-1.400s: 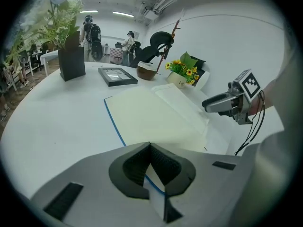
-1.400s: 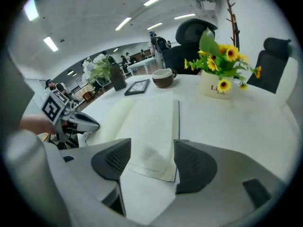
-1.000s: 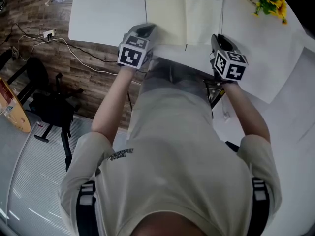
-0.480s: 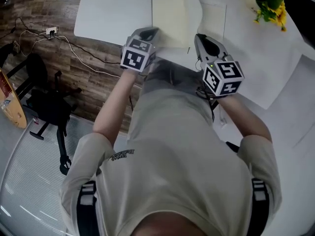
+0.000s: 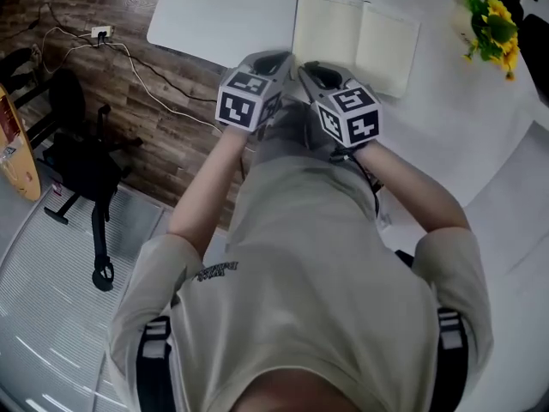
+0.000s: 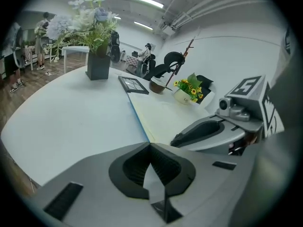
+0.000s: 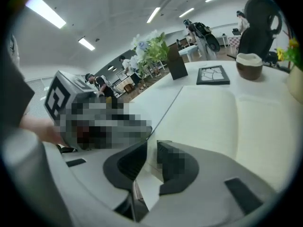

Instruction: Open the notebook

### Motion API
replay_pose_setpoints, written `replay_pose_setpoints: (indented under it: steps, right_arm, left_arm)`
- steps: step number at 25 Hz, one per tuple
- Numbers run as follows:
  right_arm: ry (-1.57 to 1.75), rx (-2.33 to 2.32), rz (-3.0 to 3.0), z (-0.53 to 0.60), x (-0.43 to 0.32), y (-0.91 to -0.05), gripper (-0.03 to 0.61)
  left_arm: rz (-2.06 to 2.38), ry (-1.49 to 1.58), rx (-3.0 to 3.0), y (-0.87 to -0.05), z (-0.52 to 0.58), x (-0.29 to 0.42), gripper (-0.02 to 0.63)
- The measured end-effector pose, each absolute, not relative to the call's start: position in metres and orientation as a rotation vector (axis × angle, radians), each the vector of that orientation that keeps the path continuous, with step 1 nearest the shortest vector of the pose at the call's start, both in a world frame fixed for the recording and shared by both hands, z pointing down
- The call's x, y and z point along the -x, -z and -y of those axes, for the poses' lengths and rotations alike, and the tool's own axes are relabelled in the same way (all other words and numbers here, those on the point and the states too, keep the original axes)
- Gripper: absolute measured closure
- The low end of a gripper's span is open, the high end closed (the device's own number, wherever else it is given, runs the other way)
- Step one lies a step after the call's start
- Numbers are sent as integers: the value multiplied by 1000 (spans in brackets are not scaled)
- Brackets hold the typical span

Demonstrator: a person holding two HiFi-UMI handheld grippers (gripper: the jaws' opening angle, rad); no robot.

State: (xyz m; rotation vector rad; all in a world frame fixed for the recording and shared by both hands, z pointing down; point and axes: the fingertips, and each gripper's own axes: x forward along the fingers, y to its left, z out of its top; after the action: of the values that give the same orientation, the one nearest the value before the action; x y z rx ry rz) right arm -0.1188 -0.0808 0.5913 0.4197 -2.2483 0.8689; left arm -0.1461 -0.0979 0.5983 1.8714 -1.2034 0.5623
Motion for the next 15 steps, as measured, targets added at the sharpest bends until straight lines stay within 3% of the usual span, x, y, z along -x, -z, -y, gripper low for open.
replay_pose_setpoints:
  steps: [1,6,8,15]
  right_arm:
    - [-890,-407,2241,81,121,-597,497]
    - [-952,-389,2203,84,126,-618,492]
    - [-987,-373,2180,82,127,-625,453]
    - [-958,-402,2198,84,130,-629,488]
  left_arm:
    - [1206,-560,-1870,-599,97,147,612]
    - [1211,-565,-1868,-602,96,150,612]
    - [1213,-563,-1861,-602,96,151,612]
    - [1203,-563,-1867,-604,100,149,612]
